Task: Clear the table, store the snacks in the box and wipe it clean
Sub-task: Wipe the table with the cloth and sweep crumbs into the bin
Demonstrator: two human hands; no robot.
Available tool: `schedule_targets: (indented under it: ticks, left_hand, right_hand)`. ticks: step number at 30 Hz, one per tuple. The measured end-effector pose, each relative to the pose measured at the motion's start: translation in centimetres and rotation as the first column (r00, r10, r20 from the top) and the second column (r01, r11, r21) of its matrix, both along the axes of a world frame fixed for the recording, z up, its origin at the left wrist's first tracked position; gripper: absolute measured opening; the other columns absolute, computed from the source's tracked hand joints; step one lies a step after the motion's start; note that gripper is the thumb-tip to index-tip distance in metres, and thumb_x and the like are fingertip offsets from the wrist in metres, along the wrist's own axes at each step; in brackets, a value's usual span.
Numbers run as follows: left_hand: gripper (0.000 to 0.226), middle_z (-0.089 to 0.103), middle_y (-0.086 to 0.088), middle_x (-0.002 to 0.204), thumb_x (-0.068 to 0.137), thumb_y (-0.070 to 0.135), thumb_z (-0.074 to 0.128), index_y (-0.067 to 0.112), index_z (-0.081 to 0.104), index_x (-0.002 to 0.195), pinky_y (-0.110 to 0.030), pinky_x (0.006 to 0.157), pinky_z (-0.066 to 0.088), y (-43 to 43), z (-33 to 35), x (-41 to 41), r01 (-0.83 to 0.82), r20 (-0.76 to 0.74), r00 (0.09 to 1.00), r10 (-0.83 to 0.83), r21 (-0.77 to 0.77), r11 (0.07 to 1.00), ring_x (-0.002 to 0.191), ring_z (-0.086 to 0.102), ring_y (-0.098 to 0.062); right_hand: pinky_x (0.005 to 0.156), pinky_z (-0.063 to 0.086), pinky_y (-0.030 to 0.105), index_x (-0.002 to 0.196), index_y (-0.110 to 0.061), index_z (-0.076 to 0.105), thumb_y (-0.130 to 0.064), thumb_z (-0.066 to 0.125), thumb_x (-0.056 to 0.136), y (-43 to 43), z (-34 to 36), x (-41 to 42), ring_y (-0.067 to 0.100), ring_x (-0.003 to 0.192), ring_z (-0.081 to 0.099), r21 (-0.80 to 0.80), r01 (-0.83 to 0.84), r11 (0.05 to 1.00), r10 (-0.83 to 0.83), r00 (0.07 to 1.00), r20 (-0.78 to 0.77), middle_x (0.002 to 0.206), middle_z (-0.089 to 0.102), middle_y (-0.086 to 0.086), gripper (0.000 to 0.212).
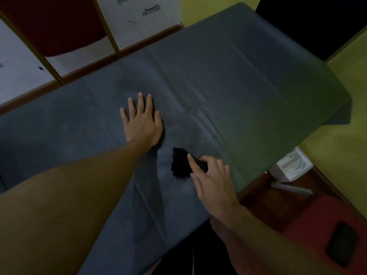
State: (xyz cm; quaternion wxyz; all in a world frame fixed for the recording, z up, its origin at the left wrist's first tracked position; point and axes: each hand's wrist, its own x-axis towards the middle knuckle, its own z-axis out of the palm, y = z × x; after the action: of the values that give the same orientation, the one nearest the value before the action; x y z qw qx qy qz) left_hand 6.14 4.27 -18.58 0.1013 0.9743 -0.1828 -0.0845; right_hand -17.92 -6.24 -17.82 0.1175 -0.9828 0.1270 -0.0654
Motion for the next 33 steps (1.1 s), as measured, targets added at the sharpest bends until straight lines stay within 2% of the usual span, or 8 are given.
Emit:
schedule_targets:
  ticks: [6,12,15,18,21,24,28,33]
  left_hand:
    - [0.063,-0.004,0.003,0.165,0.098,0.054,0.005,0.03,0.001,0.157,-0.054,0.119,-0.012,-0.5,-0.9,0.3,-0.05,0.04,0.998,0.049,0.02,0.999,0.151,-0.012,-0.024]
    - [0.062,-0.007,0.004,0.165,0.098,0.054,0.005,0.033,-0.003,0.156,-0.055,0.119,-0.009,-0.7,-0.8,0.2,-0.082,0.043,0.996,0.081,0.021,0.996,0.151,-0.013,-0.022]
    - [0.062,-0.006,0.004,0.165,0.098,0.054,0.004,0.032,-0.002,0.156,-0.055,0.12,-0.008,-0.7,-0.8,0.1,-0.085,0.047,0.995,0.083,0.027,0.996,0.151,-0.012,-0.023]
    - [0.062,-0.007,0.004,0.165,0.098,0.054,0.004,0.033,-0.002,0.156,-0.055,0.12,-0.006,-0.7,-0.7,0.1,-0.087,0.048,0.995,0.085,0.031,0.996,0.151,-0.012,-0.022]
    - [0.061,-0.007,0.005,0.165,0.099,0.054,0.005,0.033,-0.002,0.156,-0.055,0.12,-0.005,-0.7,-0.7,0.2,-0.089,0.045,0.995,0.087,0.033,0.996,0.151,-0.013,-0.021]
    - [0.061,-0.007,0.005,0.165,0.099,0.053,0.006,0.032,-0.001,0.156,-0.055,0.12,-0.004,-0.9,-0.6,0.3,-0.092,0.048,0.995,0.09,0.033,0.995,0.151,-0.013,-0.02]
    - [0.061,-0.006,0.005,0.165,0.1,0.052,0.007,0.031,-0.001,0.157,-0.054,0.121,-0.003,-0.9,-0.5,0.3,-0.107,0.06,0.993,0.105,0.04,0.993,0.151,-0.013,-0.019]
    - [0.063,-0.005,0.006,0.165,0.1,0.052,0.009,0.029,0.001,0.157,-0.053,0.121,-0.003,-1.0,-0.4,0.2,-0.114,0.057,0.992,0.111,0.045,0.992,0.151,-0.011,-0.018]
  right_hand:
    - [0.085,0.037,0.043,0.148,-0.029,0.045,-0.033,0.051,0.099,-4.2,0.2,6.8,0.029,0.108,0.045,0.035,0.324,0.945,-0.322,0.945,-0.052,0.126,0.05,0.01,0.05]
    - [0.08,0.04,0.041,0.147,-0.028,0.047,-0.035,0.044,0.099,-2.3,-0.2,3.4,0.025,0.102,0.045,0.071,0.158,0.985,-0.157,0.987,-0.017,0.12,0.051,0.007,0.048]
    - [0.078,0.037,0.04,0.145,-0.025,0.051,-0.035,0.046,0.097,-4.6,-0.3,5.5,0.027,0.099,0.046,0.036,0.065,0.997,-0.066,0.998,0.016,0.116,0.053,0.009,0.049]
    - [0.081,0.037,0.043,0.144,-0.025,0.052,-0.03,0.054,0.096,-6.4,0.1,11.0,0.032,0.101,0.048,0.044,0.153,0.987,-0.154,0.988,0.026,0.118,0.054,0.012,0.049]
    - [0.087,0.037,0.045,0.148,-0.027,0.046,-0.034,0.048,0.099,-6.7,0.2,15.8,0.031,0.108,0.046,0.028,0.233,0.972,-0.232,0.972,-0.04,0.125,0.05,0.011,0.049]
    - [0.085,0.037,0.044,0.148,-0.027,0.046,-0.033,0.049,0.099,-5.7,0.5,15.8,0.031,0.106,0.046,0.037,0.188,0.981,-0.186,0.981,-0.049,0.123,0.051,0.011,0.049]
    - [0.078,0.039,0.042,0.143,-0.024,0.054,-0.031,0.054,0.095,-4.8,0.2,12.1,0.03,0.1,0.047,0.059,0.014,0.998,-0.014,1.0,0.0,0.116,0.054,0.01,0.048]
    - [0.085,0.038,0.046,0.144,-0.023,0.051,-0.031,0.053,0.097,-6.6,0.4,19.5,0.034,0.107,0.048,0.05,0.042,0.998,-0.042,0.999,-0.003,0.123,0.053,0.013,0.048]
